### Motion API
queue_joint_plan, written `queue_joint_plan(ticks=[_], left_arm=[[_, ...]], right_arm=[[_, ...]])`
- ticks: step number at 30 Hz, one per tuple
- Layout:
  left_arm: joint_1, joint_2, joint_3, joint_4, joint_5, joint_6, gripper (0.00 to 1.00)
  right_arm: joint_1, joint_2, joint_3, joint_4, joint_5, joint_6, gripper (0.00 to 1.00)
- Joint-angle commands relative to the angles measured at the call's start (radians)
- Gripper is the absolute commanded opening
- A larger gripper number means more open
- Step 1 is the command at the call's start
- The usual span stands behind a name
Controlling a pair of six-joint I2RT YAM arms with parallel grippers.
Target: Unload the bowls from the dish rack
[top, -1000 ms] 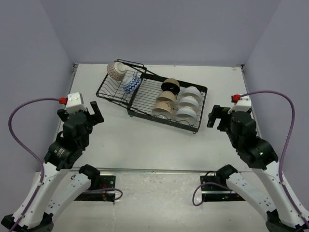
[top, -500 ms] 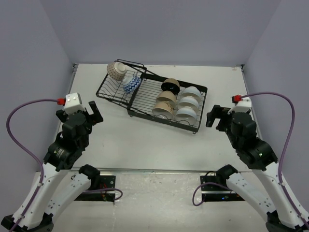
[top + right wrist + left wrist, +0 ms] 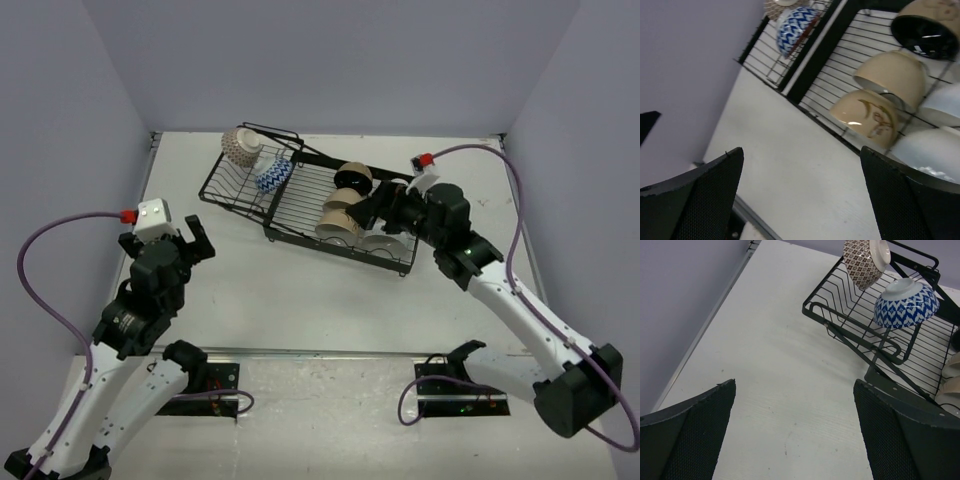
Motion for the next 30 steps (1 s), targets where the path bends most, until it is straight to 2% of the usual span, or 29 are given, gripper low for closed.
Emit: queue_joint_plan(ticks=[1,5,8,9,12,13,16,21,30], left_arm=[[0.002,-0.023,-0.022,0.052,0.013,-0.012,1.0],[0.007,-0.033,-0.027,0.069,0.029,-0.005,1.0],[0.011,-0.029,-0.033,0.075,0.044,-0.002,1.0],[0.013,-0.028,-0.033,0.077,0.046,0.0,1.0],[0.017,-0.023,-0.036,0.081,0.061,0.004,1.0],[0.017,-0.023,-0.038,0.083,0.064,0.004,1.0],[0.019,-0.019,-0.039,0.091,0.078,0.009,1.0],[0.02,-0.01,-0.042,0.098,0.09,0.014,1.0],[0.031,0.015,-0.042,0.098,0.107,0.018,1.0]], right_arm=[[0.007,0.111,0.066,0.341,-0.269,0.189,0.99],[0.024,0.348,0.149,0.525,-0.34,0.315,0.99],[0.041,0.499,0.191,0.721,-0.356,0.472,0.99],[0.046,0.537,0.205,0.84,-0.356,0.569,0.99],[0.063,0.689,0.255,1.023,-0.336,0.735,0.99],[0.066,0.722,0.277,1.038,-0.325,0.757,0.99],[0.073,0.824,0.366,0.995,-0.287,0.786,0.99],[0.083,0.865,0.424,0.791,-0.172,0.725,0.99],[0.086,0.946,0.45,0.716,-0.107,0.745,0.99]])
